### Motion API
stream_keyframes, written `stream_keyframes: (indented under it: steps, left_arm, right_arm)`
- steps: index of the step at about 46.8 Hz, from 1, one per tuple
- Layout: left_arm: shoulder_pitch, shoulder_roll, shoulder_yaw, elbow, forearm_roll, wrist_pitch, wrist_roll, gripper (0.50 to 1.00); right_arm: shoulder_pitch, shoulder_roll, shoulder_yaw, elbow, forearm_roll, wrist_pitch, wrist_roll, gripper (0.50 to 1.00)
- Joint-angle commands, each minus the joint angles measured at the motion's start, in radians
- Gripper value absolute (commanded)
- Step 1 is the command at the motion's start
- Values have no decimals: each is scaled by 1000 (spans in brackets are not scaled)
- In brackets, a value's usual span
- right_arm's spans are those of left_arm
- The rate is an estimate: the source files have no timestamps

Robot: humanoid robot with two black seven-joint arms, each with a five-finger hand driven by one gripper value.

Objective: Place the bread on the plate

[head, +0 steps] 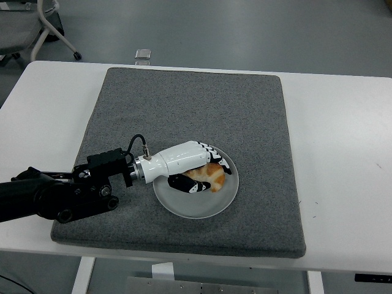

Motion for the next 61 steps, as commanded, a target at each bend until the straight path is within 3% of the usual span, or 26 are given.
stream_keyframes:
  steps: [1,5,12,26,34,43,54,61]
  left_arm:
    - [0,7,-1,-17,-25,2,0,921]
    - [0,26,-1,-32,-55,2,0,962]
    - [0,40,-1,-47,-71,2,0,979]
    - [-8,76,-6,-90,-92,0,0,984]
    - [-31,115,-52,-98,-137,-33,0,988]
    - [-48,141,-164,-98,-222,-161,0,988]
    - [-106,159,-394,-60,-405,-424,1,988]
    - [-144,156,-425,11,-575,-492,0,988]
  right_arm:
    - [0,0,0,0,0,0,1,930]
    - [0,0,0,0,0,0,-1,930]
    - [0,0,0,0,0,0,-1,930]
    - [0,0,0,2,0,0,-1,930]
    - [0,0,0,2,0,0,1,930]
    - [0,0,0,2,0,0,1,930]
    - [0,0,0,2,0,0,-1,930]
    - [0,0,0,5,0,0,-1,930]
